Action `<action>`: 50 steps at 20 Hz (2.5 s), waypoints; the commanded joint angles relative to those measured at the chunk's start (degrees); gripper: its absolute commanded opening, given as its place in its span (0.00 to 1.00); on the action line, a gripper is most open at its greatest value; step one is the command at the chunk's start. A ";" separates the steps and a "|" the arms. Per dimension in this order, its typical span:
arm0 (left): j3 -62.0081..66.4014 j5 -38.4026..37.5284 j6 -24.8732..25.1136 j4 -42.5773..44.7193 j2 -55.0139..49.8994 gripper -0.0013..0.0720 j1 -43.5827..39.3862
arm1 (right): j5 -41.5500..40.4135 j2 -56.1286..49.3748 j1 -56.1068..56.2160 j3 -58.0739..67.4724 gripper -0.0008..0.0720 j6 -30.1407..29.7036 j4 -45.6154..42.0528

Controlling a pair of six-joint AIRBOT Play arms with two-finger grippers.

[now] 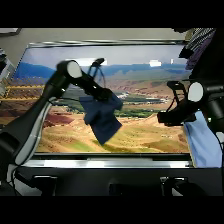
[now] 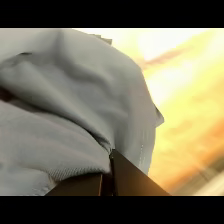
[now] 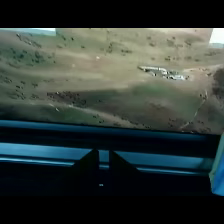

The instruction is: Fold the clothes and pants, and hang the long-sleeved shirts on hangers.

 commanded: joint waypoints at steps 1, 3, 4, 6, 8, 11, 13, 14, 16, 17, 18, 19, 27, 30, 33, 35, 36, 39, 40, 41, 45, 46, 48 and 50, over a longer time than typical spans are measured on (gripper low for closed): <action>0.00 0.85 -4.72 0.61 -1.64 0.03 -12.02 | 8.09 3.72 0.04 0.02 0.16 -1.03 -0.96; 0.00 0.96 -6.73 2.82 -4.94 0.03 -15.85 | 8.52 6.08 0.04 -0.02 0.16 -1.05 -0.96; 0.00 0.61 -7.21 3.10 -6.54 0.03 -16.74 | 8.55 6.84 0.04 -0.02 0.16 -1.05 -0.96; 0.02 -0.87 -8.57 3.13 -7.74 0.06 -16.76 | 9.88 7.67 0.04 -0.02 0.17 -1.09 -0.96; 0.07 -2.62 -8.48 3.89 -6.34 0.50 -15.28 | 10.69 7.69 0.04 -0.02 0.17 -1.07 -0.44; 0.07 -7.63 -7.48 9.66 -1.22 0.66 -10.71 | 5.11 7.69 0.04 -0.02 0.17 6.03 3.32; 0.04 -11.26 -6.43 13.40 3.34 0.66 -6.21 | -3.21 7.69 0.04 -0.02 0.24 9.62 11.96; 0.04 -12.41 -6.34 14.62 5.46 0.66 -3.89 | -7.91 7.63 0.02 0.09 0.34 11.10 15.98; 0.04 -13.84 -6.34 15.21 9.44 0.66 1.36 | -13.27 6.16 -1.27 3.04 0.36 11.63 19.19; 0.02 -14.05 -6.34 15.21 11.30 0.66 4.04 | -13.55 4.94 -4.35 5.73 0.37 10.95 20.85; 0.02 -14.01 -6.34 15.21 12.74 0.66 6.40 | -13.14 3.82 -8.55 8.13 0.41 9.05 23.37; 0.00 -14.03 -6.34 15.17 13.94 0.66 8.76 | -12.37 2.95 -14.14 9.68 0.44 5.73 26.99; 0.02 -13.73 -5.42 15.23 14.19 0.66 16.61 | -16.68 7.06 -27.06 -23.17 0.69 -8.37 41.22; 0.02 -13.77 -5.49 15.19 13.05 0.66 16.81 | -22.91 10.21 -21.53 -36.46 0.69 -9.40 44.04; 0.02 -13.75 -5.49 15.19 12.04 0.66 16.55 | -30.60 11.63 -12.66 -42.73 0.69 -8.31 45.51; 0.02 -13.97 -5.57 15.15 11.69 0.66 16.52 | -36.13 11.63 -6.73 -44.46 0.69 -4.22 43.95; 0.02 -14.01 -5.60 15.15 11.72 0.66 16.55 | -38.47 11.63 -4.20 -45.00 0.69 -2.56 42.47; 0.00 -13.99 -6.75 15.17 11.72 0.66 16.55 | -44.76 11.61 0.59 -46.56 0.69 1.73 39.95; 0.02 -13.88 -6.75 15.17 11.72 0.66 16.57 | -46.77 11.56 1.66 -46.86 0.68 1.86 39.93; 0.00 -13.75 -6.75 15.17 11.72 0.66 16.61 | -48.28 11.43 2.40 -46.86 0.68 2.19 39.71; 0.00 -13.29 -6.54 15.17 11.72 0.66 16.81 | -51.08 7.98 3.26 -46.86 0.67 3.56 40.00; 0.00 -13.25 -6.54 15.15 11.69 0.66 16.81 | -51.06 6.69 3.26 -46.86 0.67 3.56 40.04; 0.00 -13.25 -6.54 15.15 11.72 0.66 16.85 | -51.71 5.18 3.26 -46.86 0.67 3.52 40.13; 0.02 -13.07 -6.56 15.15 11.72 0.66 17.03 | -53.57 4.57 3.26 -46.86 0.67 3.50 41.00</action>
